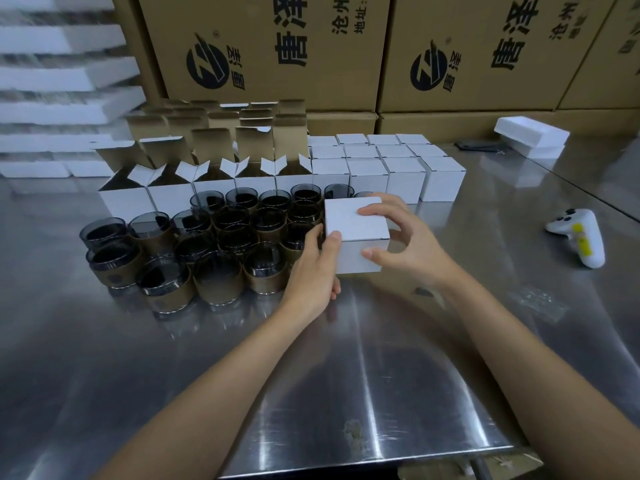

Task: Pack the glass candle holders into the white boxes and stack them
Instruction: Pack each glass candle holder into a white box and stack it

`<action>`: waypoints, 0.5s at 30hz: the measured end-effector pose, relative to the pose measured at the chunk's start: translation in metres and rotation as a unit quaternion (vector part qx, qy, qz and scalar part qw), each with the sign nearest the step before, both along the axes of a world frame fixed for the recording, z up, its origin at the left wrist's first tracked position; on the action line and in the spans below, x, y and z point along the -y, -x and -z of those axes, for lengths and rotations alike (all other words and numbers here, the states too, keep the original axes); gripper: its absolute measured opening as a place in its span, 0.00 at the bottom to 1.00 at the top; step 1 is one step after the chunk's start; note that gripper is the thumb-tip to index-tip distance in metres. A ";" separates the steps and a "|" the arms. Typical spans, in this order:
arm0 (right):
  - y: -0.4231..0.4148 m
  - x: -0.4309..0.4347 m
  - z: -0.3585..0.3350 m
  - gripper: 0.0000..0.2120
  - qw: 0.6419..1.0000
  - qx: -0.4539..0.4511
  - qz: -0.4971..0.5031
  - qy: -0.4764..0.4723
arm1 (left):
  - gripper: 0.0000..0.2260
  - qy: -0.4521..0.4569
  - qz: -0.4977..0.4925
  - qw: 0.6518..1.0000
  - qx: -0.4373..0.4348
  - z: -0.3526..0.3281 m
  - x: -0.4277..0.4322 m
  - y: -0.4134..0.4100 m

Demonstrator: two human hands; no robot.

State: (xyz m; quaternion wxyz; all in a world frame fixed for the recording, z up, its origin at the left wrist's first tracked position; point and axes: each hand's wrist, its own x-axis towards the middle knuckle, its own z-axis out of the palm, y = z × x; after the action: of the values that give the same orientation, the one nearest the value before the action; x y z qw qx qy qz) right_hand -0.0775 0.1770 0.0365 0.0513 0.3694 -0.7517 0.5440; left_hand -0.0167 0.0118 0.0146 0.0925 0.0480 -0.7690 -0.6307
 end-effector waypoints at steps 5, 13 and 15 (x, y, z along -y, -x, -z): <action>0.003 -0.004 -0.002 0.21 1.000 -0.011 0.005 -0.022 | 0.33 -0.022 0.008 1.000 0.007 0.010 -0.002 0.003; 0.033 -0.029 -0.011 0.21 0.994 0.031 0.046 0.090 | 0.31 0.151 0.028 0.985 -0.074 0.016 -0.010 0.005; 0.049 -0.036 -0.017 0.20 0.988 0.035 0.084 0.126 | 0.29 0.196 0.006 0.978 -0.066 0.015 -0.011 0.008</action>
State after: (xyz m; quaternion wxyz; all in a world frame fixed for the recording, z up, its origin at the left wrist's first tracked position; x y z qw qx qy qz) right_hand -0.1263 0.2131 0.0536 0.1164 0.2760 -0.7068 0.6408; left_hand -0.0248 0.0227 0.0000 0.1469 -0.0180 -0.8701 -0.4702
